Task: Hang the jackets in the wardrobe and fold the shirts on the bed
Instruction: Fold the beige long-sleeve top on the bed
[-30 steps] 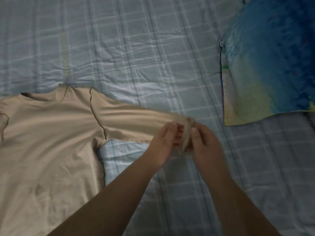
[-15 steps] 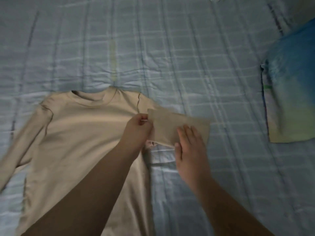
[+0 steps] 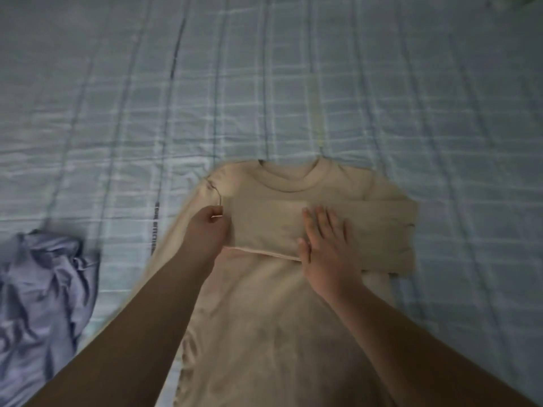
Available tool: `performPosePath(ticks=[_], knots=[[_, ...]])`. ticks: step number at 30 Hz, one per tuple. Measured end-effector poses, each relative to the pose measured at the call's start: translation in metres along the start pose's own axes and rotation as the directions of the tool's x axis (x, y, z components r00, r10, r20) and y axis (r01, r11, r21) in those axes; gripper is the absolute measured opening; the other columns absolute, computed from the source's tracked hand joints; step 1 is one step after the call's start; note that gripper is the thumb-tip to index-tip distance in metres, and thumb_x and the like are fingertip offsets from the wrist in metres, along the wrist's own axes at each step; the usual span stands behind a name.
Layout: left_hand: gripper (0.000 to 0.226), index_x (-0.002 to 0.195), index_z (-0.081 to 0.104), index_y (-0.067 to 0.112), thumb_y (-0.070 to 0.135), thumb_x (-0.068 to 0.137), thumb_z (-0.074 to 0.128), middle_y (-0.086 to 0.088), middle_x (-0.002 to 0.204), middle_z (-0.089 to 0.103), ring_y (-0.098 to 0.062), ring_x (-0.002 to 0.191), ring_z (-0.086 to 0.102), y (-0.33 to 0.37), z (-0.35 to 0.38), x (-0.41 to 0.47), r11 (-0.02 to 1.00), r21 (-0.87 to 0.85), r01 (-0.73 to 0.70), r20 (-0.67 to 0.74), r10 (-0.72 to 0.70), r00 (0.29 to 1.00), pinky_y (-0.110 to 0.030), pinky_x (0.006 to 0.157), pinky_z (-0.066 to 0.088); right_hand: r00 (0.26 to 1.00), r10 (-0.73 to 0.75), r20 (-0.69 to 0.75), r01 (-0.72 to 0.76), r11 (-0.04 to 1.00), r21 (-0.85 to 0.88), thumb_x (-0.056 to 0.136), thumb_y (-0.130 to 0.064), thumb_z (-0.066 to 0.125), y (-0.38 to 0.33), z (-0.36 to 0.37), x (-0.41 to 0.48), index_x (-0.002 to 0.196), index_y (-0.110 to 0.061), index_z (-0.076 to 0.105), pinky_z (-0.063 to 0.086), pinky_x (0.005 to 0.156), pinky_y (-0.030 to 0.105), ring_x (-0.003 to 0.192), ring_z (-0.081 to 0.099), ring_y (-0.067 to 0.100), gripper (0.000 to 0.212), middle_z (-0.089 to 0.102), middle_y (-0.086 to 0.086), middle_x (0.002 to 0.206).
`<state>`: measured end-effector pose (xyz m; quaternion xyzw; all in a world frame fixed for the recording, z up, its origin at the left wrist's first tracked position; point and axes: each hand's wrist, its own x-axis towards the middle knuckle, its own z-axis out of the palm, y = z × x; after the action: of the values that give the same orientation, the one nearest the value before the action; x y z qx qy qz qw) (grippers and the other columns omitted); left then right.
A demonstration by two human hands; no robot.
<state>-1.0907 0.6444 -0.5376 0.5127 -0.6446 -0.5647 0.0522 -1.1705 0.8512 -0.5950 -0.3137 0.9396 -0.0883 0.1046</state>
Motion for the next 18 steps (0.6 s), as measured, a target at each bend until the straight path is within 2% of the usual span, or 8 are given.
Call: performPosePath(ticks=[3,5,7,9,12,15,16,18], knots=[[0.01,0.097,0.067,0.021,0.023,0.089,0.061,-0.005,0.087,0.068,-0.022,0.072,0.061,-0.021,-0.028,0.019,0.996,0.078,0.032,-0.068,-0.026,0.997,-0.028,0.053,0.046,0.999,-0.048,0.021,0.049,0.998,-0.028,0.096,-0.042,0.037,-0.027,0.016,0.009,0.153,-0.02,0.033,0.027,0.114,0.056,0.146,0.03,0.028,0.062,0.033,0.008,0.159],[0.012,0.095,0.064,0.024,0.026,0.084,0.058,-0.007,0.093,0.068,-0.024,0.074,0.062,-0.029,-0.04,0.026,0.99,0.118,0.071,-0.109,-0.058,0.992,-0.039,0.058,0.055,0.998,-0.065,0.026,0.066,0.997,-0.041,0.096,-0.042,0.04,-0.04,0.024,0.013,0.154,-0.02,0.03,0.027,0.114,0.057,0.146,0.029,0.027,0.063,0.03,0.007,0.16],[0.011,0.096,0.059,0.028,0.02,0.092,0.054,-0.002,0.092,0.063,-0.018,0.069,0.056,-0.034,-0.05,0.03,0.979,0.174,0.103,-0.134,-0.08,0.988,-0.025,0.043,0.053,0.997,-0.08,0.012,0.081,0.995,-0.058,0.096,-0.042,0.042,-0.051,0.029,0.018,0.154,-0.02,0.029,0.026,0.114,0.057,0.146,0.03,0.027,0.064,0.03,0.007,0.16],[0.013,0.1,0.055,0.025,0.014,0.096,0.052,-0.001,0.096,0.059,-0.014,0.067,0.05,-0.04,-0.059,0.033,0.969,0.232,0.088,-0.14,-0.056,0.989,-0.008,0.032,0.036,0.994,-0.109,0.014,0.109,0.99,-0.087,0.097,-0.042,0.039,-0.06,0.033,0.02,0.155,-0.021,0.028,0.024,0.115,0.057,0.147,0.028,0.027,0.063,0.03,0.007,0.16],[0.012,0.096,0.054,0.022,0.011,0.093,0.055,0.0,0.088,0.059,-0.013,0.067,0.051,-0.047,-0.071,0.035,0.951,0.305,0.056,-0.086,-0.031,0.996,-0.008,0.037,0.038,0.991,-0.124,0.041,0.129,0.982,-0.138,0.098,-0.04,0.037,-0.07,0.037,0.021,0.155,-0.021,0.027,0.021,0.116,0.058,0.148,0.024,0.028,0.061,0.027,0.008,0.161],[0.012,0.088,0.056,0.027,0.016,0.086,0.06,-0.005,0.092,0.069,-0.03,0.079,0.066,-0.055,-0.088,0.036,0.951,0.306,0.034,-0.067,-0.015,0.998,-0.031,0.072,0.056,0.995,-0.082,0.064,0.092,0.979,-0.181,0.096,-0.037,0.035,-0.078,0.036,0.022,0.154,-0.02,0.027,0.021,0.115,0.06,0.147,0.026,0.03,0.061,0.03,0.009,0.16],[0.01,0.088,0.057,0.027,0.017,0.086,0.06,-0.004,0.092,0.07,-0.031,0.081,0.067,-0.057,-0.096,0.034,0.951,0.308,0.019,-0.077,0.005,0.997,-0.036,0.077,0.055,0.995,-0.077,0.067,0.089,0.978,-0.188,0.095,-0.036,0.034,-0.083,0.033,0.022,0.154,-0.02,0.028,0.022,0.114,0.06,0.147,0.027,0.03,0.061,0.032,0.008,0.159],[0.01,0.094,0.061,0.025,0.018,0.09,0.057,0.005,0.086,0.067,-0.02,0.081,0.062,-0.066,-0.114,0.028,0.942,0.336,-0.01,-0.118,0.053,0.992,-0.029,0.075,0.046,0.991,-0.114,0.071,0.126,0.974,-0.187,0.092,-0.032,0.035,-0.098,0.029,0.02,0.153,-0.019,0.029,0.022,0.115,0.06,0.146,0.028,0.029,0.063,0.033,0.008,0.158]])
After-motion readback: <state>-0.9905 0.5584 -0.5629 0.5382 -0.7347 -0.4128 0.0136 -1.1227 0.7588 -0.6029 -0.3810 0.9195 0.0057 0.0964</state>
